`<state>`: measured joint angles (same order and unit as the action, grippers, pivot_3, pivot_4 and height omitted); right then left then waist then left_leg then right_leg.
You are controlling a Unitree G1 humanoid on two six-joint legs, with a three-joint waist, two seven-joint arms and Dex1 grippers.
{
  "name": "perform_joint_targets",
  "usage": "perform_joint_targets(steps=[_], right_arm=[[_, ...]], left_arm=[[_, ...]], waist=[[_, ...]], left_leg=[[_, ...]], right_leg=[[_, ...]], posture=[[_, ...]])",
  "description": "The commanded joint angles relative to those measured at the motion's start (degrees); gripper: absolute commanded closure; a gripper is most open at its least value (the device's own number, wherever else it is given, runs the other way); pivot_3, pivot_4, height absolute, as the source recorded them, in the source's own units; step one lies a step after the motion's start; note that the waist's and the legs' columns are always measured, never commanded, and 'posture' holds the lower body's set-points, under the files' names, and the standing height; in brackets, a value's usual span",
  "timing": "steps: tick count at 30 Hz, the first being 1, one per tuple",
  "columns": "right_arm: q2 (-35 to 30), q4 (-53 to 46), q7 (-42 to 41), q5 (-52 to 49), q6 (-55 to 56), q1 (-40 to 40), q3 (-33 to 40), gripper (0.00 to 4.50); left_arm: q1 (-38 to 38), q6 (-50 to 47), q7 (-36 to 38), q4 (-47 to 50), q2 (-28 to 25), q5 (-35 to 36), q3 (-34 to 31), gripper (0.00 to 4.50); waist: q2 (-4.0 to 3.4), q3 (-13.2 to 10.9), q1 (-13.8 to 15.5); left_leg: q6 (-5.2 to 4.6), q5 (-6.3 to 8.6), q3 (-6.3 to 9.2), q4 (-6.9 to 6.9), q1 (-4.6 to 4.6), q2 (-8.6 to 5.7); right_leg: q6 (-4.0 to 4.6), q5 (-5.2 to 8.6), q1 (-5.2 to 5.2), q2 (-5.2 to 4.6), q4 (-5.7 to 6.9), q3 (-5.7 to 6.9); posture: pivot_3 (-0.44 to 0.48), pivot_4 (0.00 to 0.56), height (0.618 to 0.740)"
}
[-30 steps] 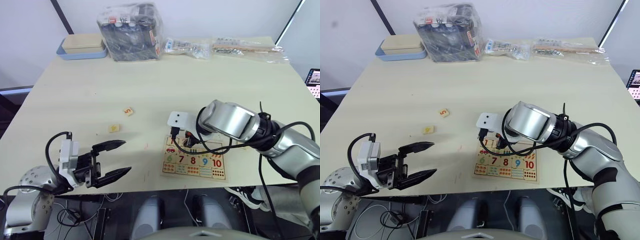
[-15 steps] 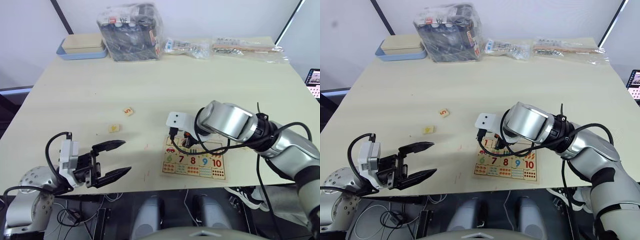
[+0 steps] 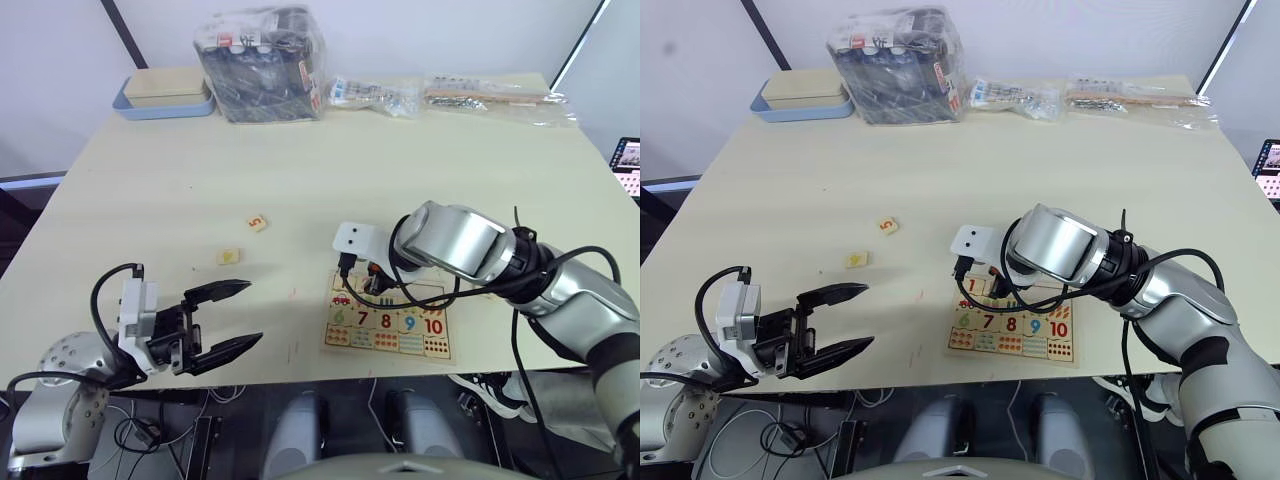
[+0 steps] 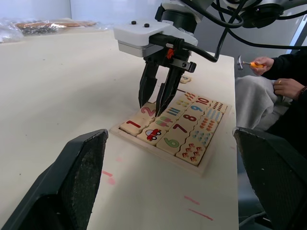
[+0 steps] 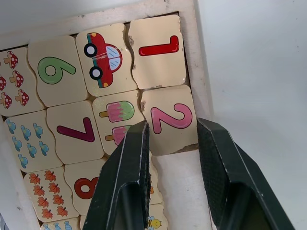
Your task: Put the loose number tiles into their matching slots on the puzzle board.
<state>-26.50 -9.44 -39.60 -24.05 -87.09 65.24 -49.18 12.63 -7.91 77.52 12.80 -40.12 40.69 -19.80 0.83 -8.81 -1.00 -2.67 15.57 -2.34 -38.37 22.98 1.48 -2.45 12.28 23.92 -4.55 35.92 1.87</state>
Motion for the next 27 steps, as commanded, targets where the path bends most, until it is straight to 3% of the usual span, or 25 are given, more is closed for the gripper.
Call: perform_joint_targets(steps=[1,5,6,12,17,21,26,27], right_arm=[[-0.47,-0.70,-0.14,0.22,0.67,0.22,0.21,2.26],[-0.61,-0.75,-0.22,0.28,0.85,0.28,0.05,0.33],[-0.65,-0.70,-0.21,0.32,0.90,0.31,0.05,0.05],[-1.83,-1.64,0.05,0.49,1.54,-0.12,1.59,0.05],[-6.71,-8.10,-2.52,-2.24,6.57,-6.16,9.75,0.05],[-11.21,-10.84,-3.87,-0.98,17.70,-14.93,15.94,0.05],[-9.13,-8.89,-4.91,-1.02,32.07,-24.87,24.80,0.05],[-8.44,-8.35,-5.19,-1.24,33.25,-25.87,25.96,0.28]], left_arm=[[-0.10,0.84,-0.09,1.65,0.15,0.53,-0.55,0.00],[-0.23,0.89,-0.07,1.52,0.19,0.43,-0.46,0.00],[-0.30,0.87,-0.08,1.50,0.20,0.41,-0.43,0.00],[-0.40,0.81,-0.18,1.59,0.29,0.38,-0.36,0.00],[-0.34,0.86,-0.32,1.65,0.40,0.39,-0.49,0.00],[-0.32,1.05,-0.27,1.28,0.48,0.32,-0.59,0.00],[-0.63,1.19,0.00,0.70,0.32,0.26,-0.51,0.00],[-0.66,1.18,0.03,0.66,0.26,0.27,-0.53,0.00]], waist=[[0.00,0.00,0.01],[-0.01,-0.01,0.01],[-0.01,-0.01,0.00],[-0.01,-0.01,0.03],[0.00,-0.01,0.19],[0.03,-0.01,0.20],[0.05,-0.01,0.14],[0.03,-0.02,0.14]], left_leg=[[0.00,0.00,0.00,0.00,0.00,0.00],[0.00,0.00,0.00,0.01,0.00,0.00],[0.00,0.00,0.00,0.02,0.00,0.00],[0.00,0.00,0.00,0.03,0.01,0.00],[-0.01,0.01,0.07,0.03,0.05,-0.03],[-0.01,0.01,0.07,0.04,0.08,-0.04],[0.00,0.00,0.02,0.03,0.03,0.03],[0.00,0.00,0.02,0.03,0.03,0.04]], right_leg=[[0.00,0.00,0.00,0.00,0.00,0.00],[0.00,0.00,0.00,0.00,-0.02,0.01],[0.00,0.00,0.00,0.00,-0.02,0.01],[0.00,0.00,0.00,-0.01,-0.04,0.01],[0.00,0.01,0.00,-0.05,-0.09,0.08],[-0.02,0.01,-0.02,-0.05,-0.10,0.09],[-0.03,0.02,-0.03,0.06,-0.09,0.04],[-0.03,0.02,-0.03,0.09,-0.09,0.03]], posture=[[0.000,0.150,0.740],[0.000,0.150,0.740],[0.000,0.150,0.740],[0.000,0.150,0.740],[0.000,0.150,0.740],[0.000,0.150,0.740],[0.000,0.150,0.740],[0.000,0.150,0.740]])
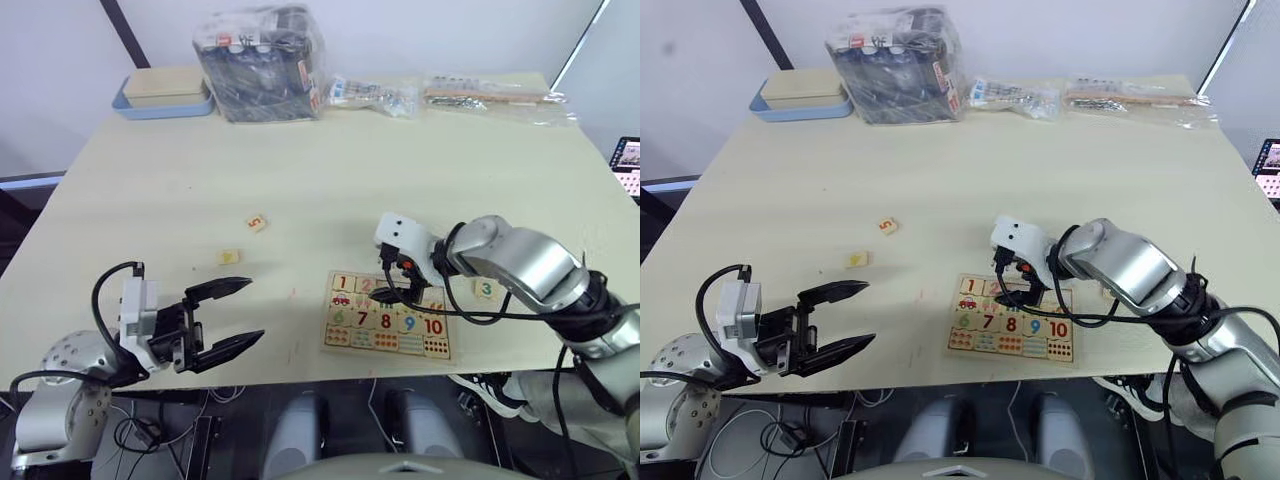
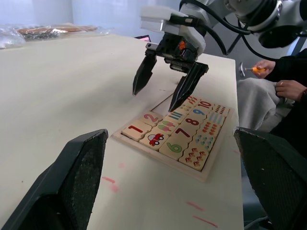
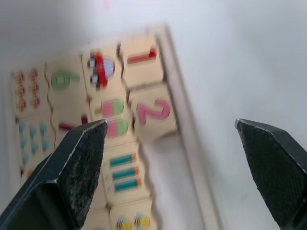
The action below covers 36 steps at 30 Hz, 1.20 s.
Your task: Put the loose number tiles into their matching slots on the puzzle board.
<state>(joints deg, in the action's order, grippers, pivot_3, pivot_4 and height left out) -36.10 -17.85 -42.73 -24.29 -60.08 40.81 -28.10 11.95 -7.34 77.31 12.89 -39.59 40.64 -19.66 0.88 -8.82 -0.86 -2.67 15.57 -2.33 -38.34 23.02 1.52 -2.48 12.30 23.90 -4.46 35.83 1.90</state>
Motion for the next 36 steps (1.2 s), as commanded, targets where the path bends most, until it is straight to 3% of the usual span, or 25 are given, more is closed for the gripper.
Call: perform_joint_targets(steps=[1,3,5,9,36], right_arm=[[1.68,0.47,-2.17,-0.94,7.03,-2.09,5.61,0.59],[2.05,1.13,-3.32,-0.50,9.73,-3.53,6.41,1.38],[2.30,1.58,-4.42,0.24,12.30,-4.64,6.34,2.58],[3.44,2.95,-5.49,1.79,15.82,-6.20,5.59,4.48],[6.20,9.21,-5.53,7.99,18.36,-9.12,6.66,4.48]], left_arm=[[-0.04,0.60,0.29,0.50,-0.32,0.33,-0.71,0.00],[-0.08,0.45,0.27,0.59,-0.46,0.40,-0.79,0.00],[-0.06,0.25,0.17,0.84,-0.57,0.51,-0.85,0.00],[-0.04,-0.10,-0.09,1.37,-0.66,0.67,-0.79,0.00],[-0.31,-1.05,-1.95,2.75,-0.28,0.68,-0.04,0.00]], waist=[[-0.01,-0.01,0.01],[0.00,-0.01,0.06],[0.00,-0.01,0.10],[0.01,-0.01,0.15],[0.01,-0.01,0.17]], left_leg=[[0.00,0.00,-0.01,0.00,-0.01,0.01],[0.00,0.00,-0.02,-0.01,-0.01,0.02],[0.00,0.00,-0.02,-0.02,-0.02,0.03],[0.00,0.00,-0.03,-0.02,-0.01,0.01],[0.00,0.00,-0.05,-0.02,-0.03,0.00]], right_leg=[[-0.01,0.00,0.00,0.02,0.01,-0.02],[-0.01,-0.01,0.00,0.03,0.02,-0.03],[0.00,0.00,-0.01,0.02,0.01,-0.03],[0.00,0.00,-0.02,0.01,0.00,-0.03],[0.01,0.00,-0.04,0.01,0.02,-0.05]], posture=[[0.000,0.150,0.740],[0.000,0.150,0.740],[0.000,0.150,0.740],[0.000,0.150,0.740],[0.000,0.150,0.740]])
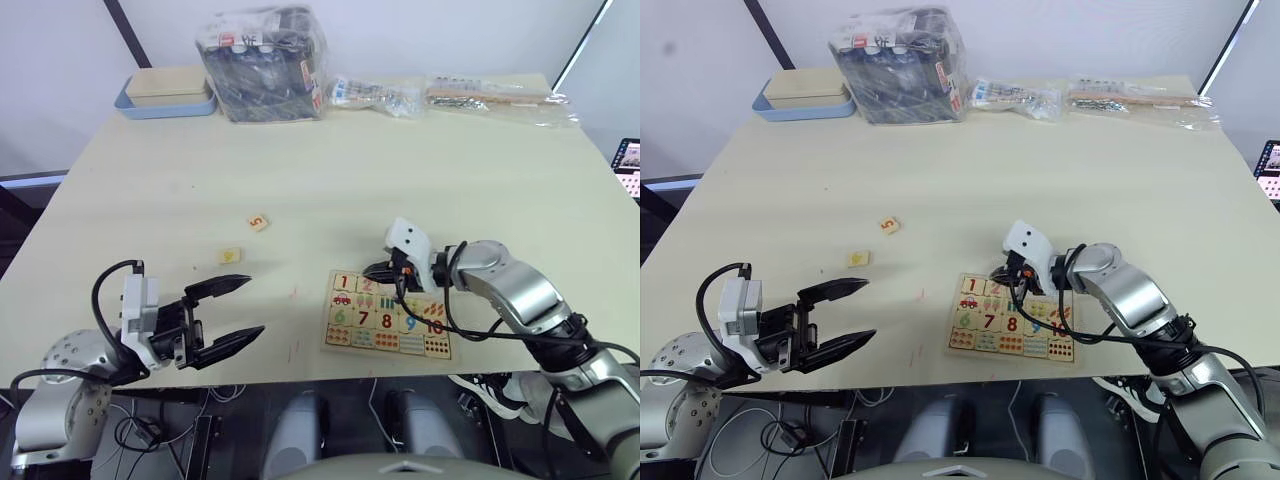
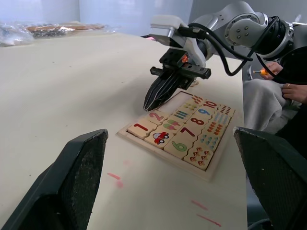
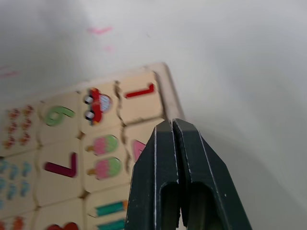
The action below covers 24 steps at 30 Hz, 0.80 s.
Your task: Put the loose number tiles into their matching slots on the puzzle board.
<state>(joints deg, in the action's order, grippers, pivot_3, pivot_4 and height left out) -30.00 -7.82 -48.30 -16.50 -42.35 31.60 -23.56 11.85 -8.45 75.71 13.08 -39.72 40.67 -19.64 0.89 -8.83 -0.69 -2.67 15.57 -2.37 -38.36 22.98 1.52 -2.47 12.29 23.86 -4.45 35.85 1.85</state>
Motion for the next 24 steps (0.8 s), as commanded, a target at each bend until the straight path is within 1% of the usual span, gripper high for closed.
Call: perform_joint_targets(steps=[1,24], right_arm=[[0.12,-0.73,0.06,0.34,0.63,0.07,2.07,4.48],[-0.73,-1.56,-2.04,2.28,-0.42,-0.48,0.36,4.48]], left_arm=[[-0.21,0.07,-0.38,2.56,-0.11,0.63,-0.02,0.00],[0.17,0.42,-0.70,2.80,0.72,0.44,0.04,0.00]], waist=[[0.00,0.00,0.00],[0.01,0.01,0.01]], left_leg=[[0.00,0.00,0.00,0.00,0.00,0.00],[0.00,0.00,0.00,-0.01,-0.05,0.00]], right_leg=[[0.00,0.00,0.00,0.01,0.00,0.00],[0.00,0.00,-0.06,0.01,0.00,0.00]], posture=[[0.000,0.150,0.740],[0.000,0.150,0.740]])
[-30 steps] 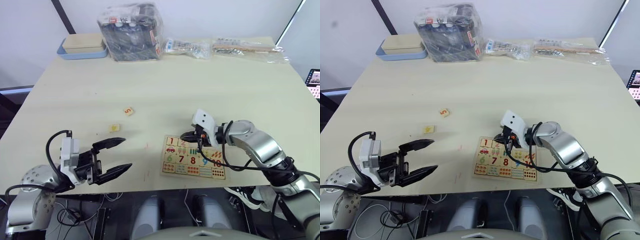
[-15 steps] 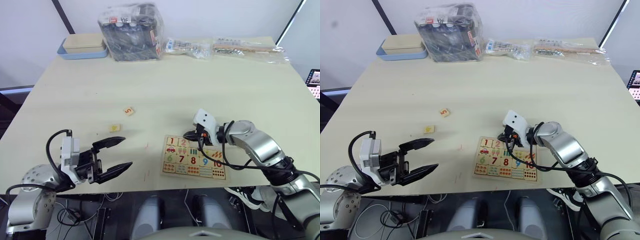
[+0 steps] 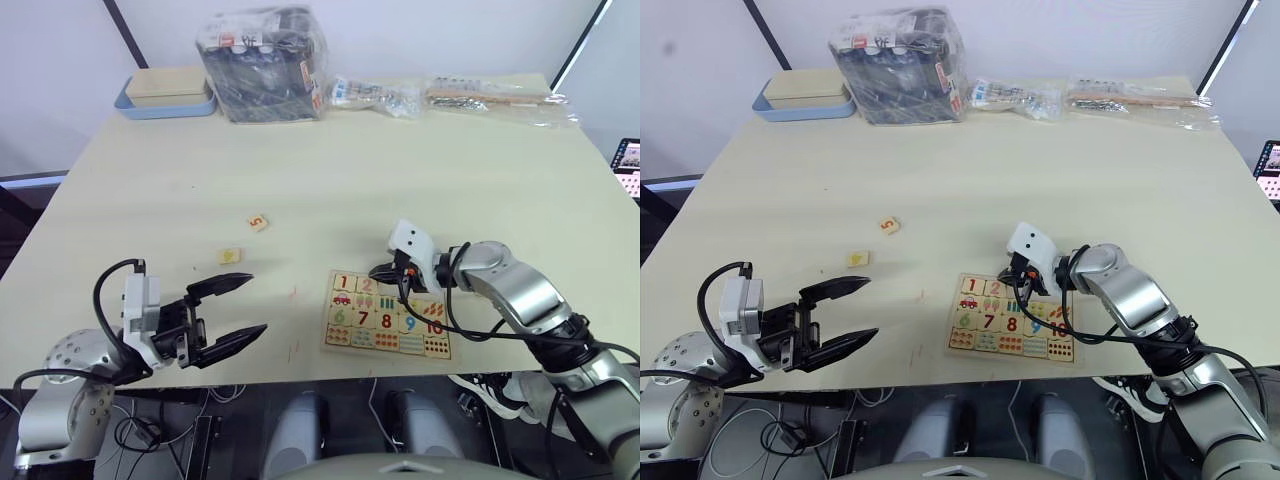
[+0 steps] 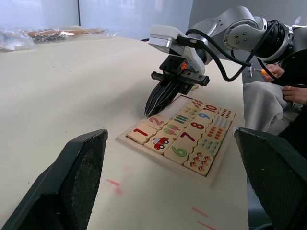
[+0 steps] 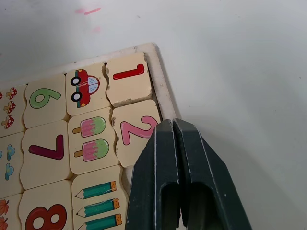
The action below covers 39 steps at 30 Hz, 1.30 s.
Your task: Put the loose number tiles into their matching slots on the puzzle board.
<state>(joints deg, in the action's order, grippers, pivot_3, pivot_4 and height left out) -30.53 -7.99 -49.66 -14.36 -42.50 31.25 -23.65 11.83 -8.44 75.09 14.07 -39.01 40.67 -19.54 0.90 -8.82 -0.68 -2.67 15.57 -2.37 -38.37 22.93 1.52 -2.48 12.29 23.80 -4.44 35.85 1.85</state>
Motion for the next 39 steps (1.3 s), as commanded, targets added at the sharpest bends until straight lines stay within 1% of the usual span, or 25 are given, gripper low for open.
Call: perform_joint_targets(steps=[1,18,22,27,29,31,33,38,39], right_arm=[[-0.19,-1.41,-0.72,0.18,-0.28,-0.13,0.43,4.48],[-0.76,-3.09,-1.20,0.11,-0.33,-0.81,1.24,4.48],[0.28,-4.66,-1.16,-3.35,1.96,-1.73,6.90,4.48],[-0.22,-7.96,-2.52,-6.59,6.23,-5.44,12.27,4.48],[0.81,-8.74,-3.66,-8.15,11.84,-8.13,15.06,4.48],[-0.14,-9.41,-5.83,-9.54,15.60,-11.53,17.61,4.48],[-2.42,-9.63,-9.32,-12.80,15.04,-14.52,20.22,4.48],[-6.40,-9.27,-12.36,-15.66,19.37,-23.19,27.97,4.48],[-6.92,-9.36,-12.95,-16.31,20.18,-25.19,29.66,4.08]], left_arm=[[0.15,0.42,-0.10,1.81,-0.01,0.44,-0.05,0.00],[-0.13,0.37,-0.30,1.82,0.01,0.40,0.27,0.00],[0.31,0.67,-0.38,1.79,0.26,0.20,0.25,0.00],[0.88,0.92,-0.52,1.28,0.55,-0.01,-0.07,0.00],[1.10,0.98,-0.62,1.10,0.61,0.01,-0.25,0.00],[1.36,0.84,-1.06,0.57,0.82,0.32,-0.88,0.00],[1.71,0.62,-1.56,-0.09,1.03,0.77,-1.82,0.00],[3.54,0.50,-2.34,-1.48,1.21,1.49,-4.42,0.00],[3.99,0.48,-2.52,-1.71,1.37,1.60,-5.00,0.00]], waist=[[0.00,0.00,0.00],[0.00,0.00,0.00],[0.00,0.00,0.06],[0.01,0.00,0.11],[0.01,0.00,0.09],[0.01,0.00,0.17],[0.01,0.00,0.33],[0.05,0.01,0.35],[0.04,0.01,0.35]], left_leg=[[0.00,0.00,0.00,0.00,0.00,0.00],[0.00,0.00,0.00,0.00,-0.01,0.00],[0.00,0.00,0.00,0.00,-0.01,0.00],[0.00,0.00,0.00,0.00,-0.01,0.00],[0.00,0.00,0.00,0.00,-0.02,0.00],[0.00,0.00,0.00,-0.01,-0.02,0.00],[0.00,0.00,0.02,-0.01,-0.04,0.00],[-0.01,0.00,-0.01,-0.04,-0.10,0.00],[-0.01,0.00,0.00,-0.04,-0.11,0.02]], right_leg=[[0.00,0.00,0.00,0.00,0.00,0.00],[0.00,0.00,-0.01,0.00,0.00,0.00],[0.00,0.00,-0.01,0.00,0.00,0.00],[-0.02,-0.01,-0.02,0.00,0.00,0.00],[-0.03,-0.01,-0.03,0.00,0.00,-0.01],[-0.03,-0.01,-0.04,0.01,0.00,-0.01],[-0.04,-0.01,-0.08,0.01,-0.01,0.00],[-0.02,0.00,-0.12,0.00,0.00,-0.03],[-0.01,0.01,-0.12,0.02,0.00,-0.02]], posture=[[0.000,0.150,0.740],[0.000,0.150,0.740],[0.000,0.150,0.740],[0.000,0.150,0.740],[0.000,0.150,0.740],[0.000,0.150,0.740],[0.000,0.150,0.740],[0.000,0.150,0.740],[0.000,0.150,0.740]])
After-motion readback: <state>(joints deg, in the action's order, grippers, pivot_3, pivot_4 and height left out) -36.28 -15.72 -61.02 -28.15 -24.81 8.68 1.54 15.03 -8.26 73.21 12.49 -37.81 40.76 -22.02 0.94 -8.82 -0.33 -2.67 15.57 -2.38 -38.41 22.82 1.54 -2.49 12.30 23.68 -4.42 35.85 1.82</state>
